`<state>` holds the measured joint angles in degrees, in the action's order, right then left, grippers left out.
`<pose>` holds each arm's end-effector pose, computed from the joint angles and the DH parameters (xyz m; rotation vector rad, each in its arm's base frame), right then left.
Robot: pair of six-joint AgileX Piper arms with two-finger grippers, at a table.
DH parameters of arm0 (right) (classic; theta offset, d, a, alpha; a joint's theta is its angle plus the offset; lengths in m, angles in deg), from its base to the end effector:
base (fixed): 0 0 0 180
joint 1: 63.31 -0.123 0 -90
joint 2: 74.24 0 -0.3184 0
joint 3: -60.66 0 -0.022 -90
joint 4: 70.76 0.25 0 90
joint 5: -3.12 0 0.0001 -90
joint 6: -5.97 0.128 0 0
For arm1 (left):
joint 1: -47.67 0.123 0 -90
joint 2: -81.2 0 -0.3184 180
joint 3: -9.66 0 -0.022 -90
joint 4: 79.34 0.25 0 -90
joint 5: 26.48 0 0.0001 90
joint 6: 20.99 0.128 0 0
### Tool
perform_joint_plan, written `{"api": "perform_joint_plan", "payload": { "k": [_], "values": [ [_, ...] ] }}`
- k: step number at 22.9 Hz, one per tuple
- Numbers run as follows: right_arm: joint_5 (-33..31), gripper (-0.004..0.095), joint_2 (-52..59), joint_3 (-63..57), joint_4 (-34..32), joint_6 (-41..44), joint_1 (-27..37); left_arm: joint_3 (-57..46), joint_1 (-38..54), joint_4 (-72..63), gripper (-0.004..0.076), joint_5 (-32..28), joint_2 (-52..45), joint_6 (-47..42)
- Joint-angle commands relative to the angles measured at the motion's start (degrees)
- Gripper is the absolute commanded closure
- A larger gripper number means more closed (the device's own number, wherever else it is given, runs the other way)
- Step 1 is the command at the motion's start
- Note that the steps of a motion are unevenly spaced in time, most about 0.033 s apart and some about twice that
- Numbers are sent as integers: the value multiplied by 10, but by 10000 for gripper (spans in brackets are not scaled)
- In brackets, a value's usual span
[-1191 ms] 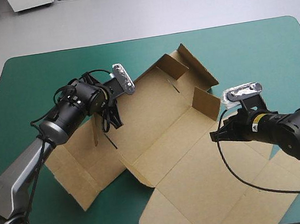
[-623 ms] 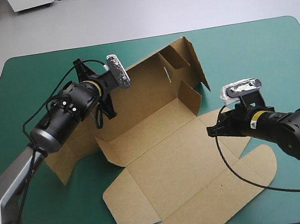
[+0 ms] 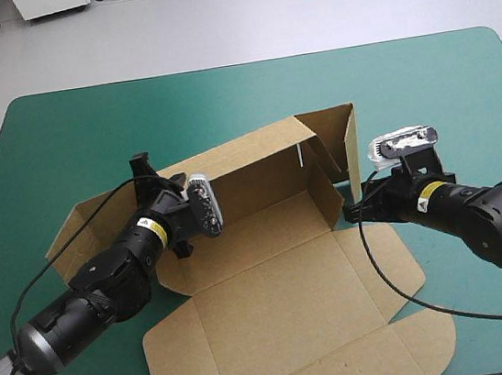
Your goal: Fold the box
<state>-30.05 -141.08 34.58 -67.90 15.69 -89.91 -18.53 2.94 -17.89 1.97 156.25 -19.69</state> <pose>0.2032 0.1056 0.3496 -0.2965 2.2100 0.4048 0.2289 -0.1513 0.3406 1.4468 1.4673 0.6033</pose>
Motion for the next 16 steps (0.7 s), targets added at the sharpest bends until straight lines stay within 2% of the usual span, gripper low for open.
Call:
{"api": "perform_joint_plan", "payload": {
  "k": [1, 5, 12, 16],
  "values": [
    [45, 941, 8, 20, 4, -4, 5, 2, -4, 116, 738, 3, -16, -130],
    [46, 941, 8, 20, 19, -4, 5, 1, -4, 165, 738, 5, -15, -174],
    [28, 942, 3, 38, 41, -10, 5, 0, -32, 158, 738, 8, -13, -182],
    [-32, 942, -61, 167, 36, -23, 5, 0, -39, 148, 738, 11, -5, -185]
  ]
}}
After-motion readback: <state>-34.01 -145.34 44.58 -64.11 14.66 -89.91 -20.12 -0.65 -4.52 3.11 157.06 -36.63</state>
